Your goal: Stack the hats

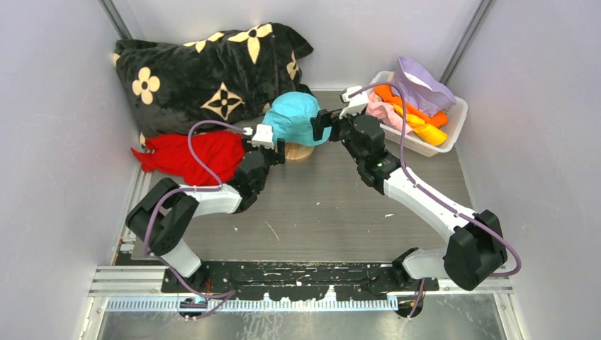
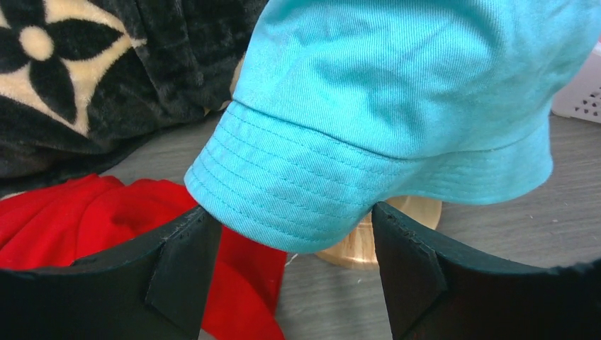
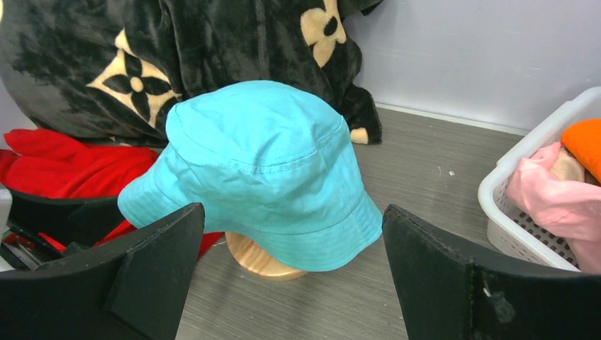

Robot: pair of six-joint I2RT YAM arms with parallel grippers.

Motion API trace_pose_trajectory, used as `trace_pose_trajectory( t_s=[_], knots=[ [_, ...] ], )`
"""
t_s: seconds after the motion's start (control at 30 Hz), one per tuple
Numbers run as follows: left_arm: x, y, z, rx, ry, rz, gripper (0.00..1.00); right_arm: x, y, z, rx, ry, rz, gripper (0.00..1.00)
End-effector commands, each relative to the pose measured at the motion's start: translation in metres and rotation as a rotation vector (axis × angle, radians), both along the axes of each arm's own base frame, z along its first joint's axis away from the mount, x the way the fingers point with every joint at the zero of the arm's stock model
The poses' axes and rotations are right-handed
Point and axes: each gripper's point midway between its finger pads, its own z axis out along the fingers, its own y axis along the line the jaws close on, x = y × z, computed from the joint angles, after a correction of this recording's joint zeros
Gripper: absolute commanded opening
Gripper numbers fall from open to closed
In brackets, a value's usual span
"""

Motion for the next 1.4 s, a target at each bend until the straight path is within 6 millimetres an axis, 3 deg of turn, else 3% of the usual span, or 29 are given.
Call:
trace_pose_trajectory(
  t_s=[0.0,0.1,0.2,0.3,0.37,0.53,0.97,1.07,1.13,1.27,1.37],
  knots=[
    [0.013,0.006,0.047,-0.074,-0.207,0.059,0.77,0.001,-0.007,0.021,0.019,-0.065,-0.024,1.0],
    [0.013,0.012,0.048,-0.086,-0.249,0.09,0.72,0.002,-0.008,0.018,0.015,-0.058,-0.027,1.0],
    [0.016,0.015,0.045,-0.067,-0.249,0.114,0.61,0.003,-0.008,0.016,0.014,-0.054,-0.029,1.0],
    [0.019,0.015,0.038,-0.046,-0.245,0.131,0.44,0.004,-0.008,0.014,0.012,-0.051,-0.028,1.0],
    [0.021,0.016,0.034,-0.043,-0.251,0.141,0.24,0.005,-0.008,0.012,0.01,-0.048,-0.029,1.0],
    [0.02,0.016,0.013,-0.028,-0.198,0.136,0.17,0.006,-0.011,0.011,0.003,-0.044,-0.044,1.0],
    [-0.006,0.033,-0.031,-0.082,-0.109,0.141,0.02,0.007,-0.014,0.005,0.001,-0.034,-0.053,1.0],
    [-0.02,0.044,-0.02,-0.127,-0.154,0.183,0.08,0.008,-0.015,0.002,-0.005,-0.029,-0.055,1.0],
    [-0.028,0.048,-0.006,-0.122,-0.176,0.183,0.19,0.008,-0.015,0.002,-0.004,-0.029,-0.057,1.0],
    [-0.042,0.048,0.036,-0.118,-0.2,0.127,0.55,0.009,-0.014,0.001,-0.003,-0.027,-0.053,1.0],
    [-0.045,0.04,0.054,-0.065,-0.145,0.061,0.69,0.009,-0.013,0.0,0.0,-0.024,-0.049,1.0]
  ],
)
